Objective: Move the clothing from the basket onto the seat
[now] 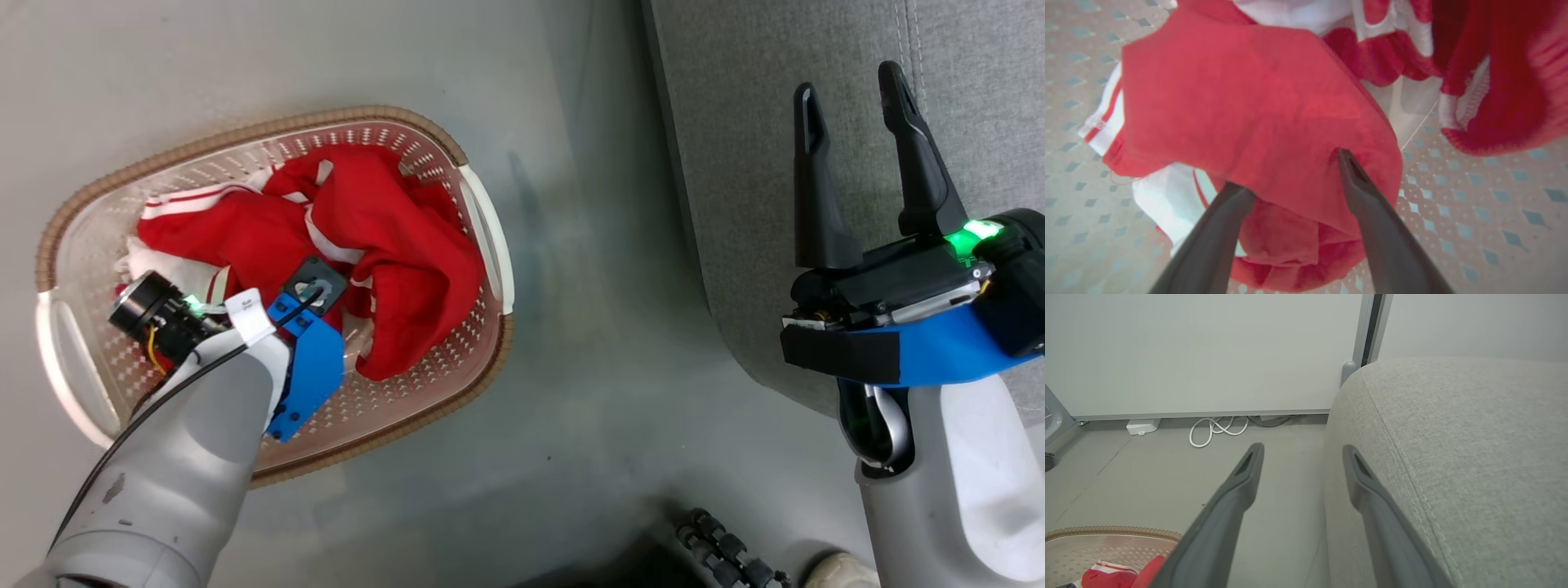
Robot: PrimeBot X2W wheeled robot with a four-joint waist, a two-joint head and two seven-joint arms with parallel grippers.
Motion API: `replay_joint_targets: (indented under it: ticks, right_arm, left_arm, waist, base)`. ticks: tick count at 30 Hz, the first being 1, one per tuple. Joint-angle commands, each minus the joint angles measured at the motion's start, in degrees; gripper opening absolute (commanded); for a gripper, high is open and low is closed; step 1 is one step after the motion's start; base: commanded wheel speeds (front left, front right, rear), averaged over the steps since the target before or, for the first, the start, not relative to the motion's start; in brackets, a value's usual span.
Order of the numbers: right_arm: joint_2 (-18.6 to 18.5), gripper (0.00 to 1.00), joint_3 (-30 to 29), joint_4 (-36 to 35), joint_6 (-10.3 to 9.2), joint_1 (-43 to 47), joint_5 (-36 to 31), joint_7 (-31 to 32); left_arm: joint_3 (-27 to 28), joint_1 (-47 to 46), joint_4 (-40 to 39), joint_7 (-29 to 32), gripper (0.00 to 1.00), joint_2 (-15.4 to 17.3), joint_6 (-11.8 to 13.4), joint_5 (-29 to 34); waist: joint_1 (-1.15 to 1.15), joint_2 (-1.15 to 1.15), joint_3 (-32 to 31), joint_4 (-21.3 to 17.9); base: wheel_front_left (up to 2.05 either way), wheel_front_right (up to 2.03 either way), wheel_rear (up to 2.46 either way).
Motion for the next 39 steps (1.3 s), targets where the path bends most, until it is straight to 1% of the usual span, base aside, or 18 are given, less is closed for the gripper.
replay_joint_targets:
  ticks: [1,7,9,10,11,16,23,31,39]
  right_arm:
    - [-0.15,1.0,-0.06,-0.42,0.03,-0.69,0.4,-0.2]
    - [-0.15,1.0,-0.07,-0.91,0.03,-0.52,0.8,-0.2]
    - [-0.15,1.0,-0.13,-1.05,0.03,-0.23,0.88,-0.2]
    - [-0.15,1.0,-0.21,-1.0,0.03,-0.23,0.88,-0.2]
    - [-0.15,1.0,-0.29,-0.92,0.03,-0.25,0.85,-0.2]
    - [-0.15,1.0,-0.58,-0.42,0.03,0.01,0.56,-0.2]
    - [-0.15,1.0,-0.76,-0.21,0.03,0.11,-0.36,-0.2]
    - [-0.17,1.0,-1.01,0.73,0.03,1.93,-2.03,-0.2]
    - [-0.17,1.0,-0.96,1.83,0.03,4.2,-3.71,-0.2]
  left_arm:
    - [-0.43,-1.32,-0.02,0.33,1.0,-0.4,0.0,-0.17]
    - [-0.79,-1.89,-0.01,0.18,1.0,-1.34,0.23,-0.61]
    - [-1.19,-1.7,0.01,0.62,0.98,-1.75,0.91,-0.69]
    - [-1.5,-1.66,0.01,0.6,0.15,-1.89,1.04,-0.45]
    - [-1.66,-1.6,0.0,0.41,0.0,-2.09,1.15,-0.5]
    - [-2.29,-0.85,-0.05,-0.82,0.0,-2.93,1.08,-0.96]
    - [-2.04,0.86,-0.87,-5.73,0.0,-4.29,1.32,-2.59]
    - [-0.73,4.37,-1.94,-13.0,0.0,-6.23,2.05,-5.52]
    - [1.59,7.39,-2.09,-20.71,0.0,-7.11,1.85,-9.58]
  waist:
    - [0.0,0.0,0.98,-0.44]
    - [0.0,0.0,2.27,-0.91]
    - [0.0,0.0,2.4,-0.96]
    - [0.0,0.0,2.39,-0.94]
    - [0.0,0.0,2.32,-0.89]
    - [0.0,0.0,1.2,-0.1]
    - [0.0,0.0,-2.27,1.46]
    - [0.0,0.0,-8.78,3.98]
    - [0.0,0.0,-15.87,7.05]
  base:
    - [0.0,0.0,0.0]
    - [0.0,0.0,0.0]
    - [0.0,0.0,0.0]
    - [0.0,0.0,0.0]
    - [0.0,0.0,0.0]
    - [0.0,0.0,0.0]
    - [0.0,0.0,0.0]
    - [0.0,0.0,0.0]
    - [0.0,0.0,0.0]
